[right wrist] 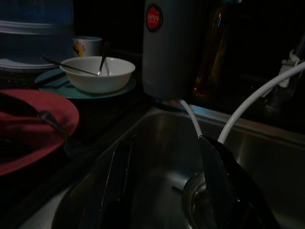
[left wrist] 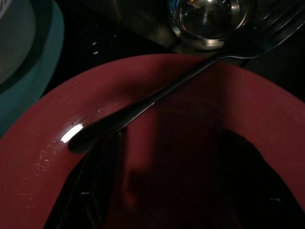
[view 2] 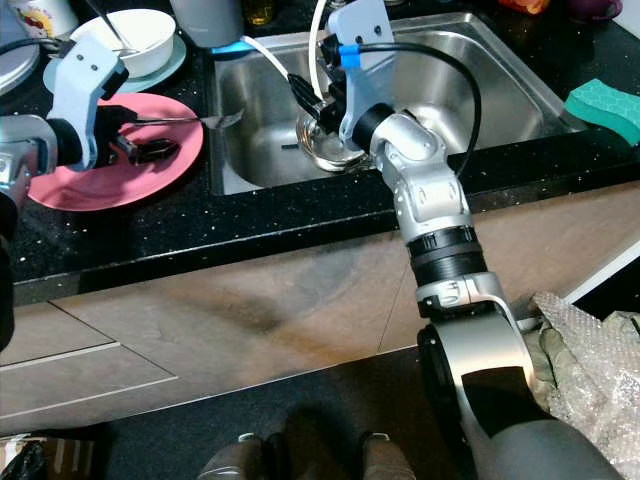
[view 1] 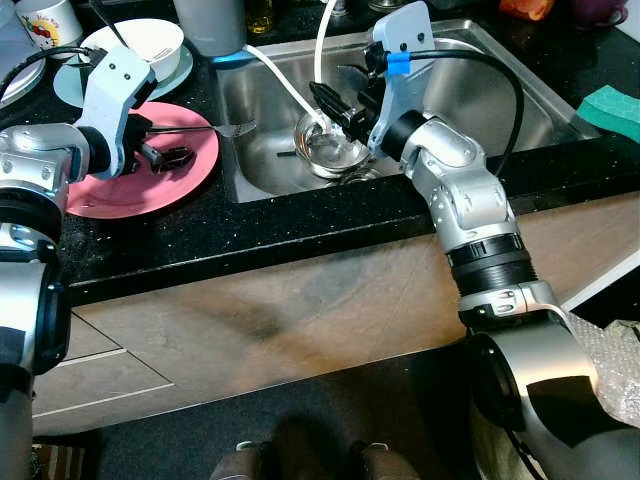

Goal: Kitchen organization

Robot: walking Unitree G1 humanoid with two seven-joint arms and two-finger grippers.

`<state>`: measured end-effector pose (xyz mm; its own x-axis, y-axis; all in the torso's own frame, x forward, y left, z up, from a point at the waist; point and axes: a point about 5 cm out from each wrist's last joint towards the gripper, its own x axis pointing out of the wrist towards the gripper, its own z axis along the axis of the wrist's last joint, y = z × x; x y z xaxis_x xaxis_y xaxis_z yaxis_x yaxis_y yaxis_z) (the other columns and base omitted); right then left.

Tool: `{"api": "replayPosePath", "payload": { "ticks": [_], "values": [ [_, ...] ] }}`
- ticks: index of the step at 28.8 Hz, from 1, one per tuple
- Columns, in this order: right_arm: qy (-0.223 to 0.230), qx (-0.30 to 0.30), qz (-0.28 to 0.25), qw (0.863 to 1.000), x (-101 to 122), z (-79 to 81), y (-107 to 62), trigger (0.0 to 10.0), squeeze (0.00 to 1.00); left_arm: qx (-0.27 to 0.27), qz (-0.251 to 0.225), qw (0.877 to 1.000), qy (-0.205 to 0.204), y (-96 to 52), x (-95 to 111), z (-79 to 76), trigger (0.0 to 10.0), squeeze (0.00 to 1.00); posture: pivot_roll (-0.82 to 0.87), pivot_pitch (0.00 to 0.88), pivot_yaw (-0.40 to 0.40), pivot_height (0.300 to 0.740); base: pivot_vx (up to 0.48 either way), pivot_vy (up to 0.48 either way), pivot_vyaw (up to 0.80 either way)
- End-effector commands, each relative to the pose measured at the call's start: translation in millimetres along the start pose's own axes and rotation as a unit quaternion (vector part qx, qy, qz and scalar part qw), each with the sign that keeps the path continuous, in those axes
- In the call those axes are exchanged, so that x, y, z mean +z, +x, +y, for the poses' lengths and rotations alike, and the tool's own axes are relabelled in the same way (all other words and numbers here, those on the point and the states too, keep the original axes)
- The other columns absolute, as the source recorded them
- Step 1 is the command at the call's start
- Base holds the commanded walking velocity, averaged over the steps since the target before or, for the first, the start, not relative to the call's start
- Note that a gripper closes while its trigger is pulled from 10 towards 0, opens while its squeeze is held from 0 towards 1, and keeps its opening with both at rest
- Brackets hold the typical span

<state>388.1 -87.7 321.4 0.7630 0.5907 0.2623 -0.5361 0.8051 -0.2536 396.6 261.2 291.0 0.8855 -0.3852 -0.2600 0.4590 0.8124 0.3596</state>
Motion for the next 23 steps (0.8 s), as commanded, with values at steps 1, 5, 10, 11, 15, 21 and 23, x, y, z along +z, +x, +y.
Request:
{"api": "replayPosePath", "payload": {
  "ticks": [1, 5, 10, 11, 15, 21, 23],
  "values": [
    [0.000, 0.004, -0.013, 1.000, 8.7, -0.4, 0.8, 10.0, 0.00, -0.009, 0.036, 0.999, -0.011, -3.0, -13.5, 0.9, 0.0, 0.00, 0.04, 0.232, 0.019, 0.740, 0.000, 0.000, 0.00],
    [0.000, 0.004, -0.013, 1.000, 9.3, -0.6, 1.0, 10.0, 0.00, -0.015, 0.036, 0.999, -0.014, -3.4, -14.0, 0.6, 0.0, 0.00, 0.04, 0.229, 0.018, 0.740, 0.000, 0.000, 0.00],
    [0.001, 0.005, -0.019, 1.000, 13.5, -1.5, 2.2, 10.0, 0.00, -0.027, 0.040, 0.999, -0.016, -5.4, -15.8, 0.8, 0.0, 0.00, 0.04, 0.225, 0.018, 0.740, 0.000, 0.000, 0.00],
    [0.001, 0.005, -0.019, 1.000, 14.0, -1.7, 2.4, 10.0, 0.00, -0.028, 0.040, 0.999, -0.016, -6.0, -15.6, 1.2, 0.0, 0.00, 0.04, 0.225, 0.018, 0.740, 0.000, 0.000, 0.00],
    [0.000, 0.004, -0.022, 1.000, 16.3, -3.0, 2.9, 10.0, 0.00, -0.039, 0.031, 0.999, -0.017, -9.4, -11.4, 3.4, 0.0, 0.00, 0.04, 0.225, 0.020, 0.740, 0.000, 0.000, 0.00],
    [0.002, -0.001, -0.033, 0.999, 23.7, -6.8, 2.0, 10.0, 0.00, -0.067, -0.053, 0.995, -0.058, -17.8, 19.7, 9.7, 0.0, 0.00, 0.04, 0.220, 0.022, 0.740, 0.000, 0.000, 0.00],
    [0.005, -0.003, -0.038, 0.999, 25.9, -7.8, 1.6, 10.0, 0.00, -0.086, -0.082, 0.990, -0.070, -22.0, 31.7, 11.1, 0.0, 0.00, 0.04, 0.217, 0.024, 0.740, 0.000, 0.000, 0.00]
  ]
}}
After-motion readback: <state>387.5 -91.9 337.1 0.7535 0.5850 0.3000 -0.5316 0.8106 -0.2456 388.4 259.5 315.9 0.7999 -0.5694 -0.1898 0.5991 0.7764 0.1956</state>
